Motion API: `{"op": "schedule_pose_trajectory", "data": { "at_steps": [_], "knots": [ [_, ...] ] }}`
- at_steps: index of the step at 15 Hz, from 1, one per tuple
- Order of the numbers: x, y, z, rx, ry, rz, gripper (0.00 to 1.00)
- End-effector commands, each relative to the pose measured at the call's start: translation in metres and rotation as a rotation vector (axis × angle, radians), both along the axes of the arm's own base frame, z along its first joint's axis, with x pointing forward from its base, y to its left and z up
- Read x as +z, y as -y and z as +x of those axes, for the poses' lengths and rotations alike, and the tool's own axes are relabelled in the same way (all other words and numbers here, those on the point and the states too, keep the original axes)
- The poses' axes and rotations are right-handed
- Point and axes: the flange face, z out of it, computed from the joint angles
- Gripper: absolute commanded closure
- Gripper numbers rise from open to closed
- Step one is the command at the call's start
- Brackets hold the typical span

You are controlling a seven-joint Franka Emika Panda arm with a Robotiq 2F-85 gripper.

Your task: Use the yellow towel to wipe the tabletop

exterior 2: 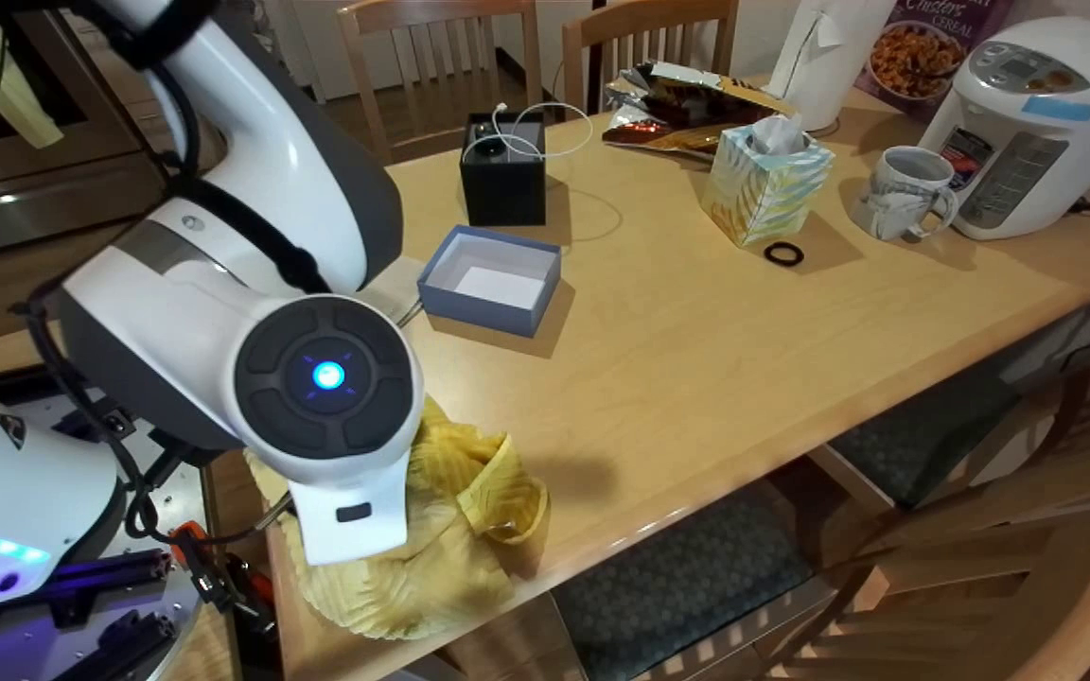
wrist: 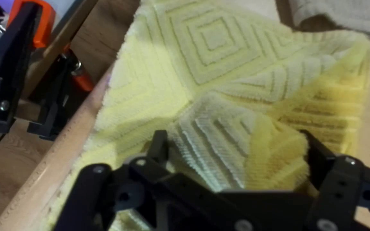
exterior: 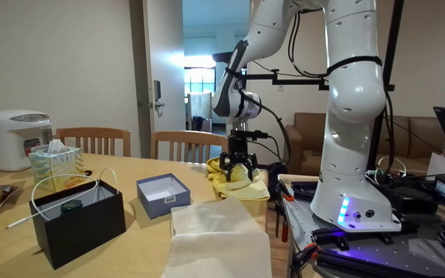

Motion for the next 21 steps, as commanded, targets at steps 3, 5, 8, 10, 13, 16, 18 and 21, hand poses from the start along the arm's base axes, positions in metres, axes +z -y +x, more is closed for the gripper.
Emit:
{"op": "schedule_pose_trajectory", "data": {
  "at_steps": [3,5,8,10,13,16,18,21],
  "knots": [
    [0.001,-0.037,-0.001,-0.071,0.058,-0.277,0.02],
    [0.004,-0.042,0.024,-0.09,0.099,-0.366,0.0],
    [0.008,-0.059,0.036,-0.089,0.119,-0.413,0.29],
    [0.011,-0.069,0.043,-0.083,0.12,-0.421,0.43],
    [0.017,-0.082,0.04,-0.071,0.12,-0.405,0.62],
    [0.029,-0.087,0.044,-0.042,0.132,-0.356,0.81],
    [0.043,-0.093,0.05,-0.029,0.17,-0.279,0.93],
    [0.049,-0.098,0.062,-0.02,0.212,-0.166,0.9]
  ]
}}
